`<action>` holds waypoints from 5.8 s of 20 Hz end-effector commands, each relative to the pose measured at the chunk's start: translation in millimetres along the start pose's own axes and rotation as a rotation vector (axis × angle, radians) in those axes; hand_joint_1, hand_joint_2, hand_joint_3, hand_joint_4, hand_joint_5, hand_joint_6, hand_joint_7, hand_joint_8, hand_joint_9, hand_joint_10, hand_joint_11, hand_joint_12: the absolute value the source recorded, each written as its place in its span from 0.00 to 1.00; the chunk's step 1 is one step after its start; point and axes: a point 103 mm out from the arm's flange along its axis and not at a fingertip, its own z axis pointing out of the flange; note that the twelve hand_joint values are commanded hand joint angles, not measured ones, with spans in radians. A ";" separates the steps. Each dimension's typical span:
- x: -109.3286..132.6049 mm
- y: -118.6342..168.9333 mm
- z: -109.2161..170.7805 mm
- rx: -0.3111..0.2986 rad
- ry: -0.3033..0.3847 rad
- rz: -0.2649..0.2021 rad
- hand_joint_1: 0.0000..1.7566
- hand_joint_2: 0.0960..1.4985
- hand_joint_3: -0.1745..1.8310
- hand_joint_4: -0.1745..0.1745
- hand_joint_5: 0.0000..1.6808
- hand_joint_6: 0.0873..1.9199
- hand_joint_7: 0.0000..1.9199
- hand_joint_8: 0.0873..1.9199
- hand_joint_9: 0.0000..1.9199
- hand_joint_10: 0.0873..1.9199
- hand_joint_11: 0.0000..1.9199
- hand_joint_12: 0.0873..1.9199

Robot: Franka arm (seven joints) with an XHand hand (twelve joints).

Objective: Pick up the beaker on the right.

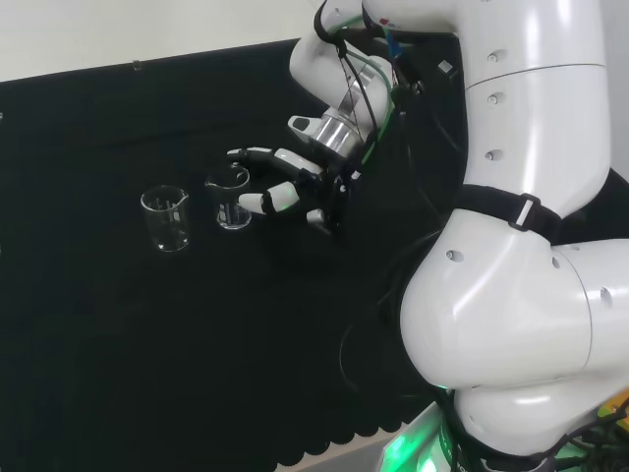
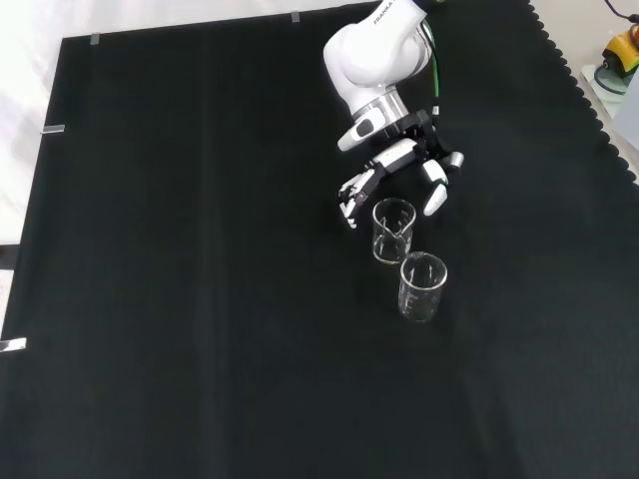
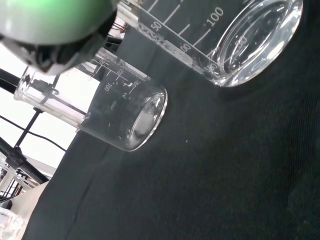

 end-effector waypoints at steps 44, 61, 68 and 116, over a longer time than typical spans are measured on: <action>-0.2 18.5 16.6 0.042 -0.001 -0.020 0.51 0.14 0.61 0.46 0.27 0.00 0.21 0.27 0.24 0.27 0.00 0.68; 2.3 23.9 27.1 0.030 0.001 -0.015 0.51 0.14 0.61 0.46 0.28 0.00 0.22 0.27 0.25 0.26 0.00 0.68; 2.3 26.3 26.0 0.023 -0.007 -0.010 0.51 0.15 0.61 0.46 0.30 0.00 0.23 0.27 0.26 0.26 0.00 0.68; -0.7 36.1 41.2 0.013 0.068 0.002 0.56 0.17 0.62 0.44 0.31 0.41 0.33 0.26 0.37 0.23 0.11 0.66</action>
